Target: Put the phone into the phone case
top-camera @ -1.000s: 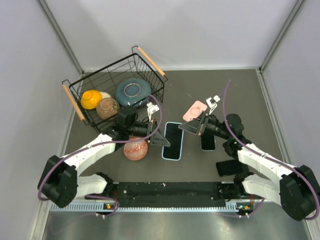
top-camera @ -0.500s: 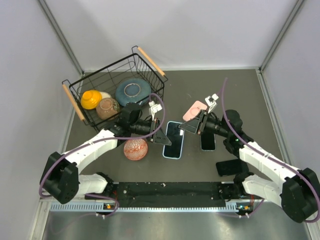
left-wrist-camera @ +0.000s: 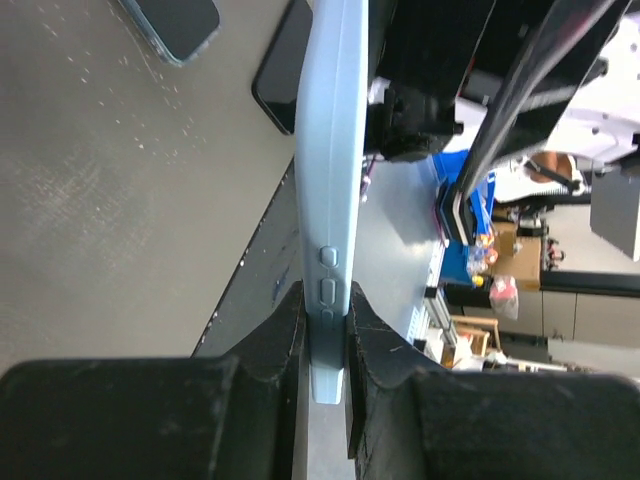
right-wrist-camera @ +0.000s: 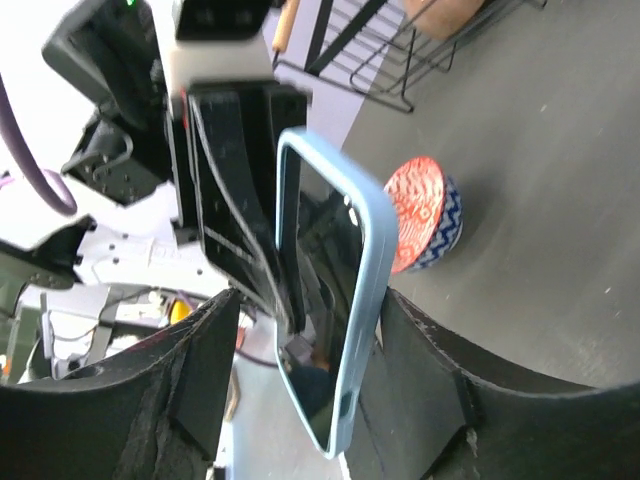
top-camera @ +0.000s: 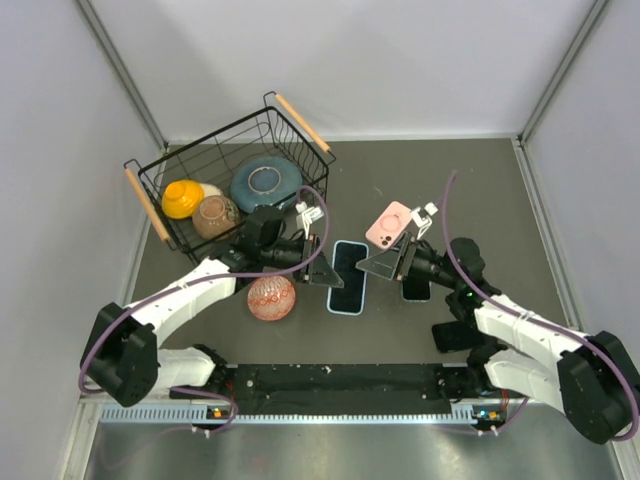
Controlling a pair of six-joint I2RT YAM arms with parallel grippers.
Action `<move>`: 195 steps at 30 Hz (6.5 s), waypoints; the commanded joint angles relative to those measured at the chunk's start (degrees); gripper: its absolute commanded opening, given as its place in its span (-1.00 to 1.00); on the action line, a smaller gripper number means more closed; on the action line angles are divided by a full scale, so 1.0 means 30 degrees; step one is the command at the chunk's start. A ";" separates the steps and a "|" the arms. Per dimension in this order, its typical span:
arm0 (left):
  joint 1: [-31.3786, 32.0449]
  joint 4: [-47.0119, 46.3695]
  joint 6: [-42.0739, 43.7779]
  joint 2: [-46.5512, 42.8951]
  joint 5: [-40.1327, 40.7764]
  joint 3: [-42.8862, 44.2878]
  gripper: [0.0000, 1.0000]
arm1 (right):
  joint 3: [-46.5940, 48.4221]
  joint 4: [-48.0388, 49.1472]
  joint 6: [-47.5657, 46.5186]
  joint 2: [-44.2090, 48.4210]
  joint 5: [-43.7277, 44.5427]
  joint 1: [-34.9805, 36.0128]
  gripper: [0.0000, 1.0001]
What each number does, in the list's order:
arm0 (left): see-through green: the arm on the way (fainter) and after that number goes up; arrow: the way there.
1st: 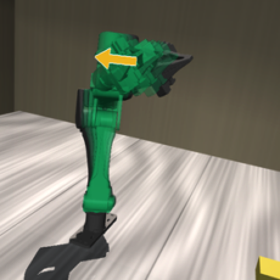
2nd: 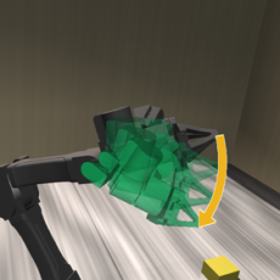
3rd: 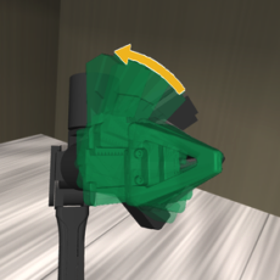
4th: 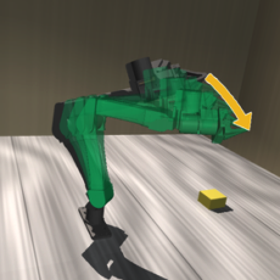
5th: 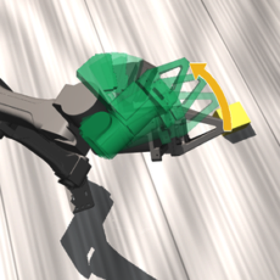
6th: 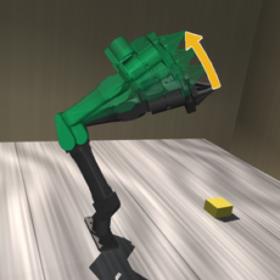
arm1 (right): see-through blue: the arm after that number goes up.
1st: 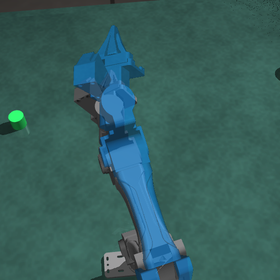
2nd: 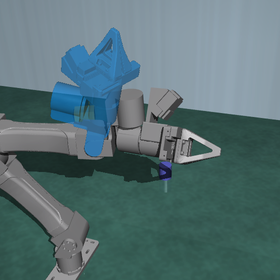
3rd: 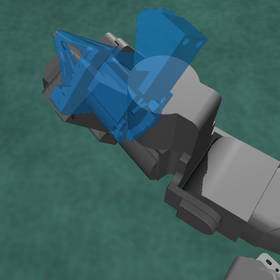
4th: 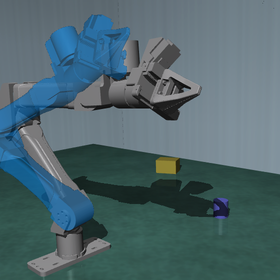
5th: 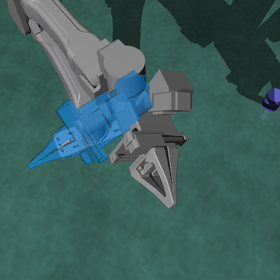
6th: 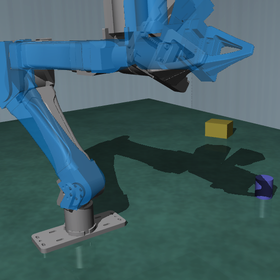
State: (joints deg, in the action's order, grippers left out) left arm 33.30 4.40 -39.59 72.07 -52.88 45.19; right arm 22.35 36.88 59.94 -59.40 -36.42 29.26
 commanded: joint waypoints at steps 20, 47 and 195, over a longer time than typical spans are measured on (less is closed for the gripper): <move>-0.0027 -0.2176 -0.0345 -0.0704 0.4762 0.1048 -1.00 | -0.3085 0.2303 0.2255 0.1429 0.0363 0.1205 -0.94; 0.1029 -0.1292 0.0249 0.4713 0.6408 0.2017 -1.00 | 0.0167 -1.6131 -0.5274 0.5942 0.9649 0.1147 0.80; 0.4808 0.7849 0.6489 1.8924 1.8330 1.9507 0.98 | 0.1720 -2.2548 -0.3516 1.3792 1.6770 -0.0347 0.85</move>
State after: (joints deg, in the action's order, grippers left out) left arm 47.24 28.10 -20.03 127.94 -0.12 101.25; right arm 26.87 -29.91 49.65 -19.33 12.40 28.69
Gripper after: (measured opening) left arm 0.990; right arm 0.920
